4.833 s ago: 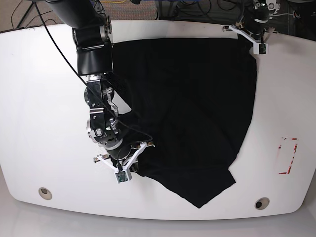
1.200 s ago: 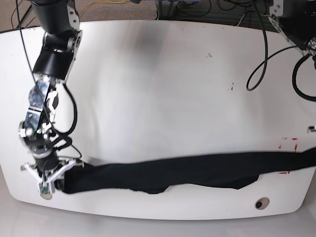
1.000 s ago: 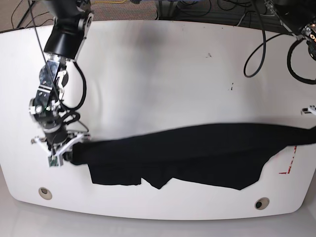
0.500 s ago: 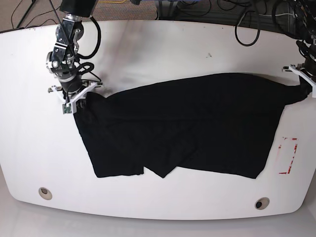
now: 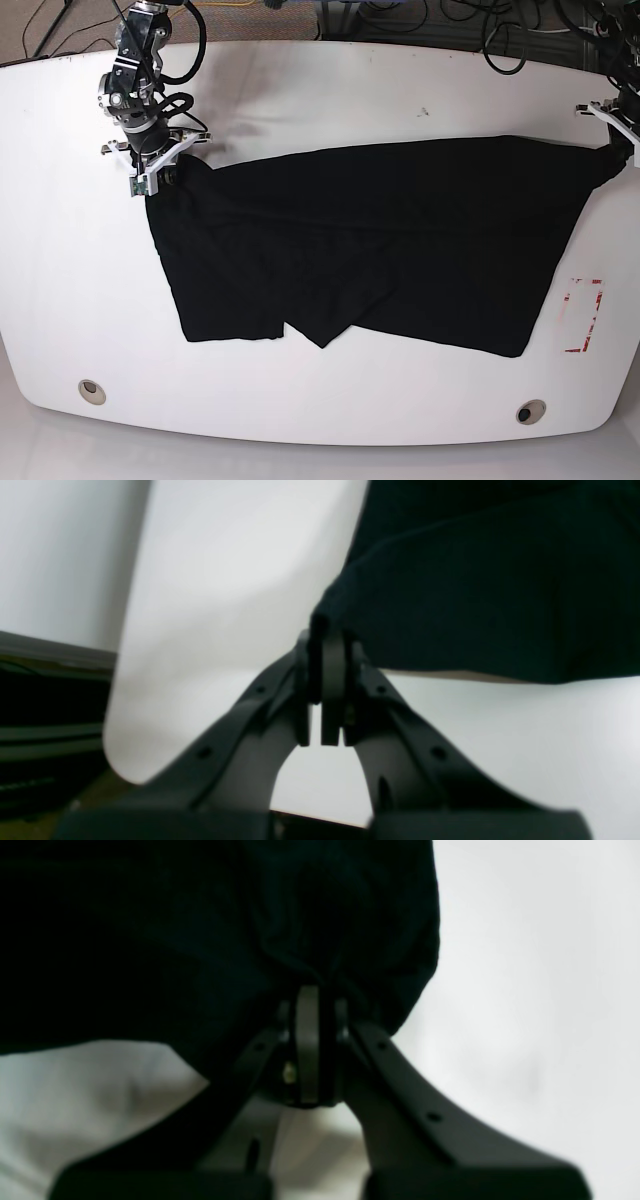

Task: Layout the t-shirt on the table in an organized manner, then fold the t-shirt properly
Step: 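Lay the stretched t-shirt flat onto the table with both grippers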

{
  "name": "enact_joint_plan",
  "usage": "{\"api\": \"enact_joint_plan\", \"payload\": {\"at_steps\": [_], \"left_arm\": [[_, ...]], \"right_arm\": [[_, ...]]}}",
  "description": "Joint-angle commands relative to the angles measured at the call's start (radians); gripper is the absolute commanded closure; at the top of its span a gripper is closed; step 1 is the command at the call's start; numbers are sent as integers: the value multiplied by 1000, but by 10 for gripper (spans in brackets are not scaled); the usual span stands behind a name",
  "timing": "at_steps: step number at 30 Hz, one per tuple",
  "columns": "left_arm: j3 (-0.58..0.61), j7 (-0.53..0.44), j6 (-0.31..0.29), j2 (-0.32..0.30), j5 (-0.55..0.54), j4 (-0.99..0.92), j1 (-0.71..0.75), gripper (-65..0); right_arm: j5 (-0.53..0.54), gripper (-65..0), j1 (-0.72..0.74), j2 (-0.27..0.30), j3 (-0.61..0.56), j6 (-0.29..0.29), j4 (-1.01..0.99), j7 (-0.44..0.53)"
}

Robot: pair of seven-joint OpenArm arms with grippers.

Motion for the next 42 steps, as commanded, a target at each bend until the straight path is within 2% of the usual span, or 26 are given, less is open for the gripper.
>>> {"api": "enact_joint_plan", "payload": {"at_steps": [1,3,8,11,22,24,27,28,29,31,35,38,40,42], "left_arm": [[-30,-32,4,-20,-4,-13,21,0],[-47,-35,-10,-20,-4,-24,28,0],[-95,-35,-126,-18,-4,-59,30,0],[-127,-35,-175,-18,-2,-85,30,0],[-168,-35,-227,-20,-2,-113,53,0],[-167,-35,-234,-20,-2,-113,61,0],[-164,-35,-241,-20,-2,-113,64,-6],[-164,-35,-241,-17,-2,-113,65,-38],[-164,-35,-241,-15,-2,-113,65,-54],[-164,-35,-241,-13,-2,-113,65,-136],[-165,-35,-238,-10,-2,-106,67,-304],[-167,-35,-235,-6,-2,-109,67,-399],[-168,-35,-235,-6,-2,-111,67,-424],[-168,-35,-235,-9,-2,-111,67,-418]], "right_arm": [[-3,0,-16,13,3,-1,13,-8],[-3,0,-23,15,3,-1,13,-8],[-3,0,-45,16,3,-1,15,-8],[-3,-2,-60,16,3,-1,15,-8],[-3,-14,-94,9,3,-3,19,-12],[-3,-46,-96,9,3,-6,24,-13],[-3,-152,-109,-2,3,-7,35,-13],[-3,-211,-116,-14,3,-7,44,-8],[-3,-239,-119,-17,3,-7,50,-8],[-7,-322,-125,-28,3,-9,81,-8],[-10,-420,-132,-36,3,-9,128,-13],[-9,-452,-146,-50,3,-9,150,-13],[-9,-453,-151,-57,3,-9,162,-13],[-9,-452,-155,-57,3,-9,177,-13]]}}
